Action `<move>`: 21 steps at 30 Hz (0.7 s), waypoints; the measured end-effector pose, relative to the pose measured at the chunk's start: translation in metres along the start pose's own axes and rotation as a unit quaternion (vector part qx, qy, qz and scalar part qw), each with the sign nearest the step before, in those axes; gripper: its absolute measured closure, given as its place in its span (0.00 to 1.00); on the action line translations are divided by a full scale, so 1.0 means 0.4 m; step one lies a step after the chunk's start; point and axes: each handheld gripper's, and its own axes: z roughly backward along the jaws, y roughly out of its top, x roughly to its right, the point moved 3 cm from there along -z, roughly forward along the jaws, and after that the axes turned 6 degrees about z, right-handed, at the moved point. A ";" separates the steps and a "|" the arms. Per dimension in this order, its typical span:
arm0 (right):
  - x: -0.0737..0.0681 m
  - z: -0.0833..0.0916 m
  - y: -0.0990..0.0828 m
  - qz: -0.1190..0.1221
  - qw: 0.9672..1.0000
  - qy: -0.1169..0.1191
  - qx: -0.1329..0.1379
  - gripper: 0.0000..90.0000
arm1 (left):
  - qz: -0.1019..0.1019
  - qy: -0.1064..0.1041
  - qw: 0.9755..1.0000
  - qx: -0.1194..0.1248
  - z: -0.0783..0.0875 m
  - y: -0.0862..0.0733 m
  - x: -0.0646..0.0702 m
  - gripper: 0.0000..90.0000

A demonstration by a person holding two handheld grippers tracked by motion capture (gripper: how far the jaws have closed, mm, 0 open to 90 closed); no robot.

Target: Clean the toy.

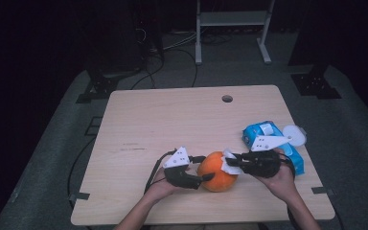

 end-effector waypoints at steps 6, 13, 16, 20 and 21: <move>0.026 0.009 -0.019 -0.023 1.000 0.002 0.005 0.88 | 0.011 -0.012 1.000 -0.003 -0.019 -0.010 -0.006 0.29; -0.046 -0.017 0.020 0.025 0.999 0.032 0.003 0.88 | 0.026 0.018 0.999 -0.015 -0.029 0.002 0.009 0.41; -0.059 -0.031 0.026 0.046 0.999 0.021 -0.007 0.88 | 0.040 0.019 0.999 -0.014 -0.023 0.001 0.000 0.41; -0.027 -0.010 0.014 0.029 1.000 0.004 -0.002 0.88 | 0.059 0.024 0.998 -0.008 -0.024 0.003 -0.006 0.41; -0.016 -0.002 0.008 0.024 1.000 -0.006 -0.005 0.88 | 0.060 0.028 0.998 -0.006 -0.025 0.003 -0.006 0.40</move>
